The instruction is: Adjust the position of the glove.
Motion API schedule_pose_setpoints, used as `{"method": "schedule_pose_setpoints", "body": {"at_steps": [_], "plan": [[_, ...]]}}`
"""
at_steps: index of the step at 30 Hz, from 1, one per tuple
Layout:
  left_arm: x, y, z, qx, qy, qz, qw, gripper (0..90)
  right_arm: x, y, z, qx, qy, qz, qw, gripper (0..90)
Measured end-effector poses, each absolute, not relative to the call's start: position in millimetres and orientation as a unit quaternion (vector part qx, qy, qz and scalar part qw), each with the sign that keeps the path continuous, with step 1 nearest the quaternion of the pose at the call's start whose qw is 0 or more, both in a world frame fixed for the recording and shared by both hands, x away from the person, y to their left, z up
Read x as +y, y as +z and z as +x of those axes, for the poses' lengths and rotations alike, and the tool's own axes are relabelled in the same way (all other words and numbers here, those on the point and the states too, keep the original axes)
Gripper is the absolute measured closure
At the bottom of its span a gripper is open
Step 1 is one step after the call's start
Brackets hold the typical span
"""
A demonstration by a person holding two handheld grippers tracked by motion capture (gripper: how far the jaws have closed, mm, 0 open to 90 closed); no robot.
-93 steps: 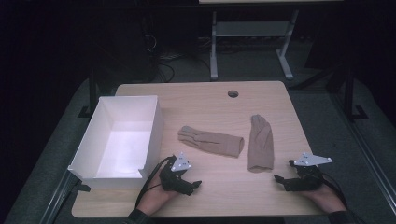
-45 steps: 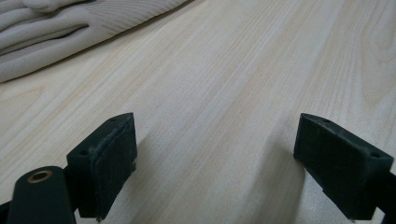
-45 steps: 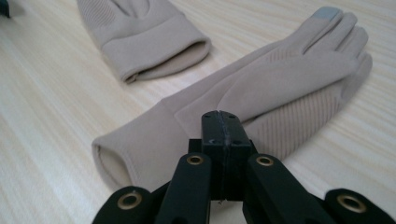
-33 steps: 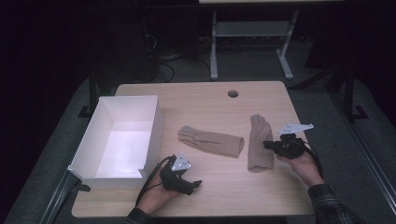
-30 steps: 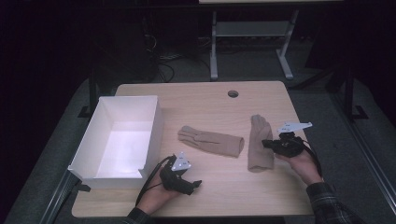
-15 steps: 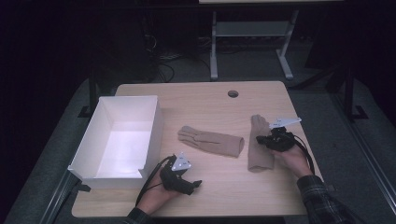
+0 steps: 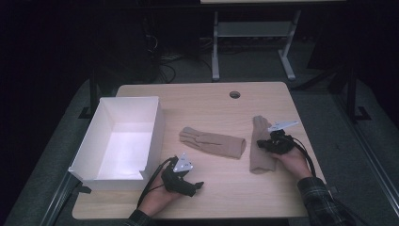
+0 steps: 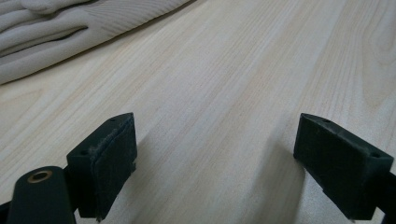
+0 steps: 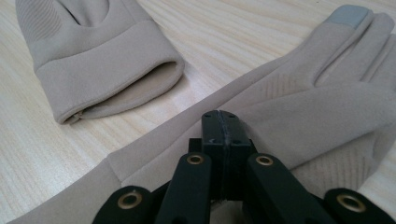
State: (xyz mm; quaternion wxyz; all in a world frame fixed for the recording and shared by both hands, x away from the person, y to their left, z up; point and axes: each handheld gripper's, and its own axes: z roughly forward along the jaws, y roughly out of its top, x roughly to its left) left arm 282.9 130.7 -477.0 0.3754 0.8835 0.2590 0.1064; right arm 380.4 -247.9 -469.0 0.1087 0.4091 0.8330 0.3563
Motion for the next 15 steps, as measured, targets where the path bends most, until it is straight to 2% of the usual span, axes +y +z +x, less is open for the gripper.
{"method": "schedule_pose_setpoints", "body": {"at_steps": [15], "plan": [[130.8, -476.9, 282.9, 0.258, 0.107, 0.884, 0.375, 12.6, -251.7, -468.8, 370.4, 0.839, 0.355, 0.401, 0.092, 90.0]]}}
